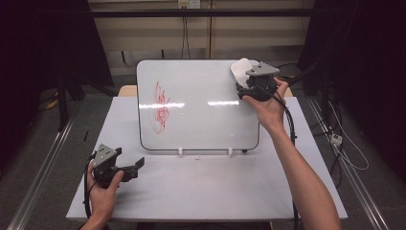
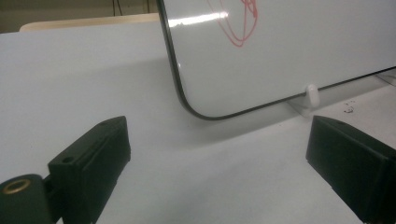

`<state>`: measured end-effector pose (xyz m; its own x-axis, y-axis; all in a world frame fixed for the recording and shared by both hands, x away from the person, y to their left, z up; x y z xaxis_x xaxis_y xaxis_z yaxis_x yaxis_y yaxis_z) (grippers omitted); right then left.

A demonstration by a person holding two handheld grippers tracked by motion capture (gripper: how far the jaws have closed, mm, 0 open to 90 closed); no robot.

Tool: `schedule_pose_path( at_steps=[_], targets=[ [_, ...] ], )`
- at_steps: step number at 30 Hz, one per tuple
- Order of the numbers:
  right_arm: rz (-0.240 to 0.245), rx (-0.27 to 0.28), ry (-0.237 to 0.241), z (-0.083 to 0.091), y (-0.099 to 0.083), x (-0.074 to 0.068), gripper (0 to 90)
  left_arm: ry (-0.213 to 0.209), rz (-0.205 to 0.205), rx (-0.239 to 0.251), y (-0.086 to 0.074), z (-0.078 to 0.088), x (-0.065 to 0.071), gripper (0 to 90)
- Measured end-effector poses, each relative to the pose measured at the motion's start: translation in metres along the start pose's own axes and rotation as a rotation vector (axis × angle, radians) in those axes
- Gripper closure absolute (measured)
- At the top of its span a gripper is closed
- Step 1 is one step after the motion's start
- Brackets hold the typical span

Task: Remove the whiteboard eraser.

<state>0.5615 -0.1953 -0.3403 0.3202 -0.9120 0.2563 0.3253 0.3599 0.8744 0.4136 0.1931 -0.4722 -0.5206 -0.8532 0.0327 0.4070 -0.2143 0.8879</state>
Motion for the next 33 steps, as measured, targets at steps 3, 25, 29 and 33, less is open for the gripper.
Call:
schedule_pose_path(
  at_steps=[3,25,29,33],
  targets=[
    [-0.021,0.005,0.016,0.002,0.000,0.000,31.6,0.001,0.005,0.000,-0.001,-0.001,0.000,6.3],
    [-0.040,0.076,0.050,0.026,-0.002,-0.013,31.6,0.004,0.012,-0.013,-0.003,-0.004,-0.001,6.5],
    [-0.036,0.095,0.061,0.029,-0.004,-0.021,31.6,0.001,0.009,-0.013,-0.003,-0.004,0.000,6.5],
    [-0.029,0.106,0.077,0.031,-0.006,-0.029,31.6,-0.004,0.001,-0.012,-0.002,-0.005,0.002,6.5]
  ],
)
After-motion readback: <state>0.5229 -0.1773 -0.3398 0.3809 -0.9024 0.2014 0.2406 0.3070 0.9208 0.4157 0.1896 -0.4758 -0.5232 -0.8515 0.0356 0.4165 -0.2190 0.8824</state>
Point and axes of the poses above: each handheld gripper's, and its own axes: z roughly backward along the jaws, y roughly out of its top, x roughly to its right, the point moved 10 cm from there along -z, roughly forward along the jaws, and after that the axes turned 3 degrees about -z, right-handed, at the moved point
